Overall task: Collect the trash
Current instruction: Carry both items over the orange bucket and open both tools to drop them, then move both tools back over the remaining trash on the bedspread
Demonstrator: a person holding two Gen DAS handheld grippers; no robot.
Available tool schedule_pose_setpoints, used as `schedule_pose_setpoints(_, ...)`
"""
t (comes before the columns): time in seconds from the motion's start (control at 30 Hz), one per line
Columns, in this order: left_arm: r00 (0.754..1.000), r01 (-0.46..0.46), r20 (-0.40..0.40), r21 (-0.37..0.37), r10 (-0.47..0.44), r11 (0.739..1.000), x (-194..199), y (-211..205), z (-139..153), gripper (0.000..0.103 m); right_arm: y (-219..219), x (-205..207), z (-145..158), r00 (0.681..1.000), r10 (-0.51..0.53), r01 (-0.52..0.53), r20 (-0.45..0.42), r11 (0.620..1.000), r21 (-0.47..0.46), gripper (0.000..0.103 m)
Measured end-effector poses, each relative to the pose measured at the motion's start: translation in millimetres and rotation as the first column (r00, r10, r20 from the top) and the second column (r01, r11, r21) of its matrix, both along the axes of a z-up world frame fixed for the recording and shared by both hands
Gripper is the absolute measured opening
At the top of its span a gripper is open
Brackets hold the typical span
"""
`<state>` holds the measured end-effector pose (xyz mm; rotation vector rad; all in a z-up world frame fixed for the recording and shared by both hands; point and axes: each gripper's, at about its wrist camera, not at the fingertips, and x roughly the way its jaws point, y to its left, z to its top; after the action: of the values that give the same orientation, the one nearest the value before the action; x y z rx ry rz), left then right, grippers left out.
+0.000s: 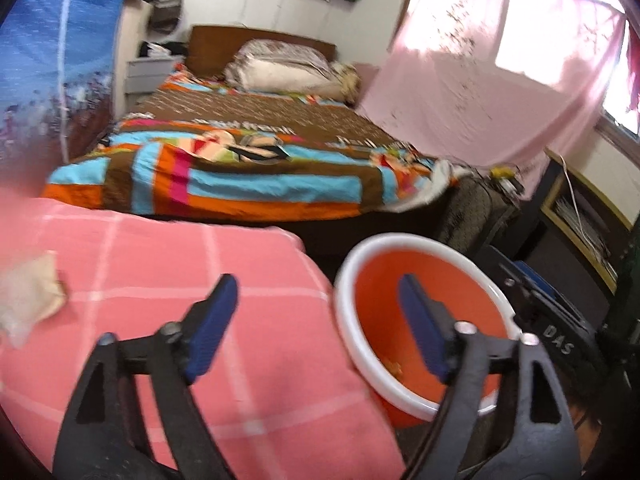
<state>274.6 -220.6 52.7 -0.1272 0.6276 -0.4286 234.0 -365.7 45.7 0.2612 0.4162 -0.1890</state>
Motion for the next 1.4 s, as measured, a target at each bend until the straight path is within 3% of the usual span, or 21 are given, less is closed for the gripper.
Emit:
schedule_pose_setpoints(0.1, 0.996, -0.072, 0.044, -0.003, 0.073, 0.997, -2, 17, 6, 0.103, 8, 2, 7, 0.999, 0.005, -0.005, 0.032, 1.000, -0.010, 0.088)
schedule_pose_setpoints(0.27, 0.968, -0.209, 0.139, -0.021, 0.210, 0.978, -12, 56, 12, 0.103, 29, 3, 15, 0.994, 0.051, -0.049, 0.097, 0.999, -0.025, 0.103)
schedule_pose_setpoints(0.73, 0.860, -0.398, 0.328, -0.047, 0.390, 0.916, -55, 148, 31, 0.103, 110, -7, 40, 0.918, 0.230, -0.197, 0.324, 0.972, -0.131, 0.103)
schedule_pose_setpoints(1.2, 0.762, -0.512, 0.439, -0.041, 0.476, 0.858, -98, 240, 35, 0.103, 203, -16, 39, 0.815, 0.419, -0.343, 0.401, 0.906, -0.248, 0.103)
schedule_pose_setpoints(1.4, 0.742, -0.552, 0.450, -0.010, 0.496, 0.834, -106, 271, 31, 0.103, 236, -11, 32, 0.791, 0.486, -0.380, 0.372, 0.866, -0.324, 0.103)
